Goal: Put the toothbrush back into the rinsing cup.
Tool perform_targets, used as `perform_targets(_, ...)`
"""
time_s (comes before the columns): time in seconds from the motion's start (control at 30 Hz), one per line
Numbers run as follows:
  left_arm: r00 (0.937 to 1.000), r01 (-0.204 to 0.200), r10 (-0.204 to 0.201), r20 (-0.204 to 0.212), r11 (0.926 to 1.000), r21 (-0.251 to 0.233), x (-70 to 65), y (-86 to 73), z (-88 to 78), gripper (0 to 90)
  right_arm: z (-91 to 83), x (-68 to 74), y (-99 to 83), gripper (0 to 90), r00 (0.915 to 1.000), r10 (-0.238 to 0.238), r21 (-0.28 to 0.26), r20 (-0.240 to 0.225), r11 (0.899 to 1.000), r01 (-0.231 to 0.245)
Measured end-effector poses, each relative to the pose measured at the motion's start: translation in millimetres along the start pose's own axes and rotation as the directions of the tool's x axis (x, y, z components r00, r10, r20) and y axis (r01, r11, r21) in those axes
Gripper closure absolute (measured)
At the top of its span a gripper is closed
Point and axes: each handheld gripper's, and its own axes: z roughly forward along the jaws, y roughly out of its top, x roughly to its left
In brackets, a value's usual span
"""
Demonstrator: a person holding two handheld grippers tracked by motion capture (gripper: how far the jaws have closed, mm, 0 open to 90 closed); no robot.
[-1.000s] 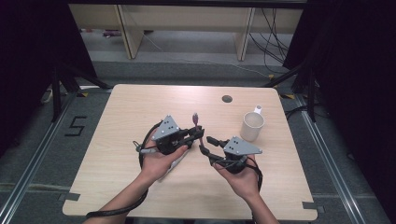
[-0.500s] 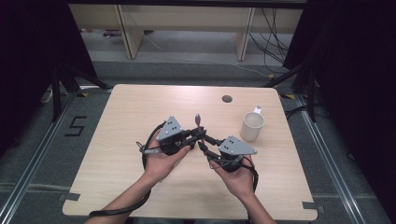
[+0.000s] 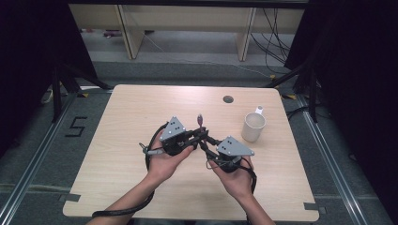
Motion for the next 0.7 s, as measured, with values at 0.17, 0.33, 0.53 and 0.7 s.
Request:
perform_targets(0.17, 1.0, 0.008, -0.008, -0.005, 1.0, 0.003, -1.2, -1.5, 1.3, 79.8, 0.0, 1.7, -1.2, 72.2, 0.9997, 0.02, 0.007, 0.014, 1.0, -0.02)
perform_targets(0.33, 0.9998, 0.017, -0.017, -0.009, 0.9998, 0.006, -3.0, -2.4, 2.9, 79.8, -0.6, 2.0, -0.4, 76.5, 0.9987, -0.013, 0.011, 0.049, 1.0, 0.012)
perform_targets(0.53, 0.9996, 0.028, -0.028, -0.008, 0.9996, 0.001, -3.8, -2.0, 3.7, 79.6, -1.4, 0.0, -1.2, 82.3, 0.9985, 0.001, 0.008, 0.055, 1.0, -0.002)
perform_targets(0.7, 0.9993, 0.037, -0.037, 0.008, 0.9993, 0.008, -3.7, -2.3, 5.1, 73.0, -0.8, -0.9, -2.2, 83.2, 0.9987, 0.026, 0.004, 0.045, 1.0, -0.026)
